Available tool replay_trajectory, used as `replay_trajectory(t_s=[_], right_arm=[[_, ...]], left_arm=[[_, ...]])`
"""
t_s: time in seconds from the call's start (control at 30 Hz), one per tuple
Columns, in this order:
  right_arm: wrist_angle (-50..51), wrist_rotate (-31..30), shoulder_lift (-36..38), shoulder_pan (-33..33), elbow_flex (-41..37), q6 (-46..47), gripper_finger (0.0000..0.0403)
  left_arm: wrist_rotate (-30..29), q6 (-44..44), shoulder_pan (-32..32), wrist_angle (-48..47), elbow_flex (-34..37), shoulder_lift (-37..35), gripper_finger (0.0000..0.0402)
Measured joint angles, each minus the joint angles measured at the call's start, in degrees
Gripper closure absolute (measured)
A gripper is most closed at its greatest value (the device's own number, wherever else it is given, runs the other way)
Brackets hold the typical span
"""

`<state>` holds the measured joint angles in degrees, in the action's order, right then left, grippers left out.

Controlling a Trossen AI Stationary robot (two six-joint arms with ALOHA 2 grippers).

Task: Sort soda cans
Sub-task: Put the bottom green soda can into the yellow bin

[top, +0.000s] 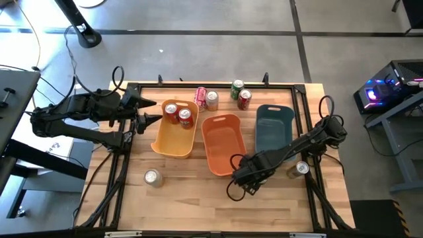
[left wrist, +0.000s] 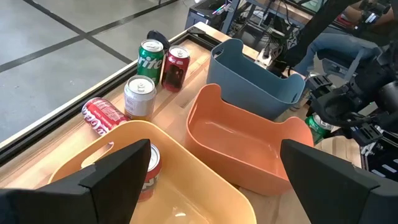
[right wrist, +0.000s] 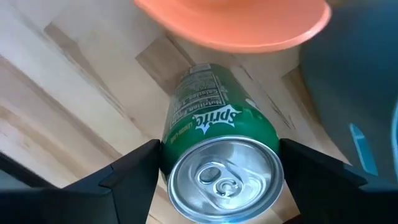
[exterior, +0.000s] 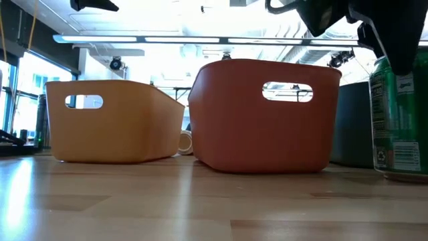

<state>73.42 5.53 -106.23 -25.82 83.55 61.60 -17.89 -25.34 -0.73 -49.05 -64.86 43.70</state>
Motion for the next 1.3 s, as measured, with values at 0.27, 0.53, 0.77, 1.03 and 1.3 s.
replay_trajectory(t_s=[0.27, 0.53, 0.77, 1.03, 1.3], right_arm=[[-2.02, 2.46, 0.01, 0.68, -1.03, -1.03, 0.0101], [-2.41, 1.96, 0.15, 0.72, -1.32, -2.26, 0.0135], [6.36, -1.32, -1.45, 0.06, 8.38, -5.72, 0.0139], [16.67, -2.72, -0.99, -0.04, 26.71, -7.74, 0.0139], [13.24, -7.87, -0.48, 3.35, 39.96, -10.05, 0.0139]], left_arm=[[-0.04, -0.03, 0.00, 0.03, 0.00, 0.00, 0.0051], [-0.04, -0.05, 0.00, 0.06, 0.00, 0.00, 0.0051], [-0.04, 0.22, 0.00, 0.06, 0.00, -0.05, 0.0051], [-0.07, 2.35, 0.00, -0.52, -0.52, -1.02, 0.0051], [-0.66, 6.42, 0.00, -1.51, -8.41, -1.40, 0.0051]])
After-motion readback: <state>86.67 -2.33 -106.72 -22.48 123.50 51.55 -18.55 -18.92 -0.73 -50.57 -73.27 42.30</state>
